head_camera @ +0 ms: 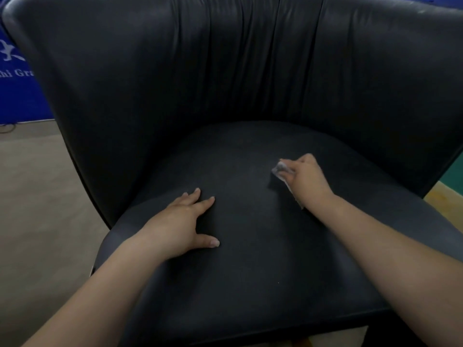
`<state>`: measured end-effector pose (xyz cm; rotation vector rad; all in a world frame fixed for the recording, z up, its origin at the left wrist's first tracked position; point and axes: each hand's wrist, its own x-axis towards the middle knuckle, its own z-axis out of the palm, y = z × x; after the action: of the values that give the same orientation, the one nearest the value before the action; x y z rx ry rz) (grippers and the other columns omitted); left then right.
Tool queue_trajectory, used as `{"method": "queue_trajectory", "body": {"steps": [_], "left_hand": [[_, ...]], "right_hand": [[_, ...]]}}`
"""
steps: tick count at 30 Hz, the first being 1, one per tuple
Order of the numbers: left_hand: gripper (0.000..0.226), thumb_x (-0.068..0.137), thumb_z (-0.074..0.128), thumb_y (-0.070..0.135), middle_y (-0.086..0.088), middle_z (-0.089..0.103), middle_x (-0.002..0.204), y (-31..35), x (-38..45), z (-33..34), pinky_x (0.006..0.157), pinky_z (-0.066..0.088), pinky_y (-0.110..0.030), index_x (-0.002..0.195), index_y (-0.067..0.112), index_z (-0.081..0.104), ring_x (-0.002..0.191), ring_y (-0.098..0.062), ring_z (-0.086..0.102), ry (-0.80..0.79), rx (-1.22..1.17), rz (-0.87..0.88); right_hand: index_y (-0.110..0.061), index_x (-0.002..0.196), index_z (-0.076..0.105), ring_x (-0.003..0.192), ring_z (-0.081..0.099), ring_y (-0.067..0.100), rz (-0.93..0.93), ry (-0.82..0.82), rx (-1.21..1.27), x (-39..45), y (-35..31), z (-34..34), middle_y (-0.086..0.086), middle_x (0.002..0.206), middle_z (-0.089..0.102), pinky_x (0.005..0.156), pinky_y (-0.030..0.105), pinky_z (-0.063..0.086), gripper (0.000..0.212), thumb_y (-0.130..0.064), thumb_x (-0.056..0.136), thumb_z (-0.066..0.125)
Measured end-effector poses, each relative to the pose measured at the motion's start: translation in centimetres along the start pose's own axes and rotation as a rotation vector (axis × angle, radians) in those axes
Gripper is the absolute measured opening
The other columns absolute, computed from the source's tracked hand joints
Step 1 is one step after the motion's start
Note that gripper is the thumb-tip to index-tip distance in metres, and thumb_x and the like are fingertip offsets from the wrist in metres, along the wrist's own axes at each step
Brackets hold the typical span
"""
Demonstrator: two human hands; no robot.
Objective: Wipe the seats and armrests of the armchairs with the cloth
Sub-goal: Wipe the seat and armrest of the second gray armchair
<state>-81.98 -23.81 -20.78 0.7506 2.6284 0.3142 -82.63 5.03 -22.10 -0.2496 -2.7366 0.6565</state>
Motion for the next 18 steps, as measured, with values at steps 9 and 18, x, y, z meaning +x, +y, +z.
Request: {"method": "queue_trajectory", "body": {"steps": [9,18], "left_hand": [[0.106,0.072,0.069,0.064,0.004,-0.009,0.162,0.2,0.9,-0.2,0.121,0.008,-0.035,0.152,0.041,0.004,0.149,-0.017,-0.006,-0.017,0.004,-0.015],[0.107,0.071,0.069,0.066,0.004,-0.009,0.162,0.2,1.0,-0.2,0.121,0.01,-0.037,0.152,0.041,0.004,0.149,-0.017,-0.006,-0.034,0.014,-0.038]], "right_hand": [[-0.016,0.122,0.063,0.101,0.054,0.022,-0.206,-0.139,0.099,-0.1,-5.2,3.5,0.013,0.114,0.053,0.081,0.018,0.038,0.033,-0.025,0.091,0.06],[-0.002,0.114,0.067,0.086,0.051,0.009,0.064,0.033,0.126,0.6,-2.4,1.8,0.007,0.105,0.056,0.074,0.001,0.031,0.03,-0.019,0.09,0.065]]}}
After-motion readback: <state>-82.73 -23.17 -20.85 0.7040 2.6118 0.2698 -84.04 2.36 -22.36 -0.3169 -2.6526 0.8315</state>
